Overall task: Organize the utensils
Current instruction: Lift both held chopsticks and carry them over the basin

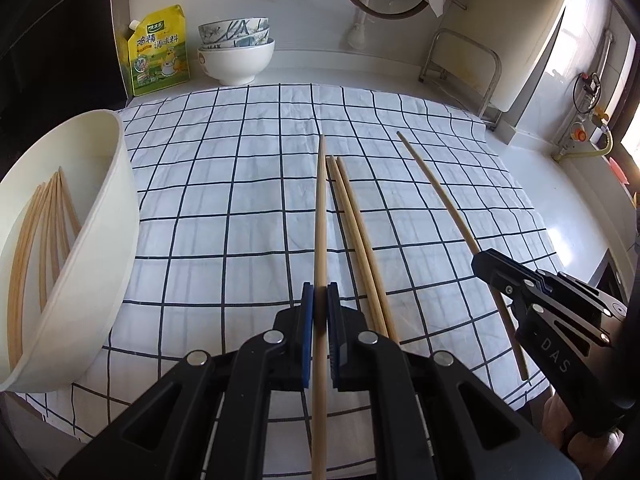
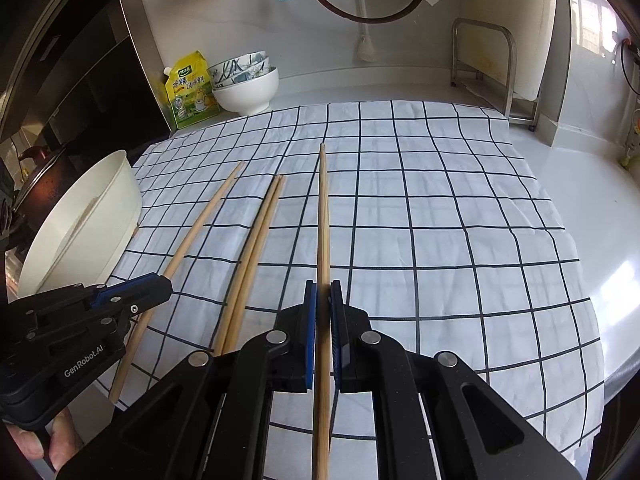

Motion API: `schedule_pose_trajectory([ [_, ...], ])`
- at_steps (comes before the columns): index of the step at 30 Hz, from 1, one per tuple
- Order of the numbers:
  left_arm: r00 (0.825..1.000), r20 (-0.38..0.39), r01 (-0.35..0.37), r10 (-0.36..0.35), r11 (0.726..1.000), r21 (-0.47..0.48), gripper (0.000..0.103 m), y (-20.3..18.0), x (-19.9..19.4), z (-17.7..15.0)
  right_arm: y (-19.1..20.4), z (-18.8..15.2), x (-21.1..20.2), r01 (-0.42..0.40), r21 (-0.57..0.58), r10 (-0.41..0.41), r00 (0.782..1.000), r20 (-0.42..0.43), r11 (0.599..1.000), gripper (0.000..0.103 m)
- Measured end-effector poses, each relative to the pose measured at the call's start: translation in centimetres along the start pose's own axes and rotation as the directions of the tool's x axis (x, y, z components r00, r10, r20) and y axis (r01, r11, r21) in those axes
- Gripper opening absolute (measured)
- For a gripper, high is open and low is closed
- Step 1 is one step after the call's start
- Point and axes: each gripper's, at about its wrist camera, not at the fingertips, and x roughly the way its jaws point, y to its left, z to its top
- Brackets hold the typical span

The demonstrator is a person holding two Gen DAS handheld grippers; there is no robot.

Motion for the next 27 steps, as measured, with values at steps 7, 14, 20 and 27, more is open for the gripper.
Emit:
schedule_pose_trajectory([
  [7,0.998,0.061,0.016,-0.014,1.0,-0.026,0.007,2.0,-3.2,1.0,2.6,1.5,-1.3,-0.038,-0.018,0.039,0.999,0.032,0.999,0.007],
  [14,0.99,0.143,-0.001,0.012,0.997,-0.078,0.007,5.5,-7.0,2.0,6.8,3.7,-1.6,-0.102,-0.079,0.107,0.993,0.053,0.992,0.007],
  [20,0.976,0.201,-0.049,0.079,0.987,-0.153,0.007,10.9,-9.8,2.3,12.4,5.9,-0.7,-0.182,-0.141,0.192,0.98,0.056,0.973,0.007],
  [27,0.957,0.219,-0.133,0.189,0.96,-0.248,0.007,18.3,-11.7,1.6,21.0,7.9,1.1,-0.281,-0.236,0.295,0.955,0.028,0.93,0.007],
])
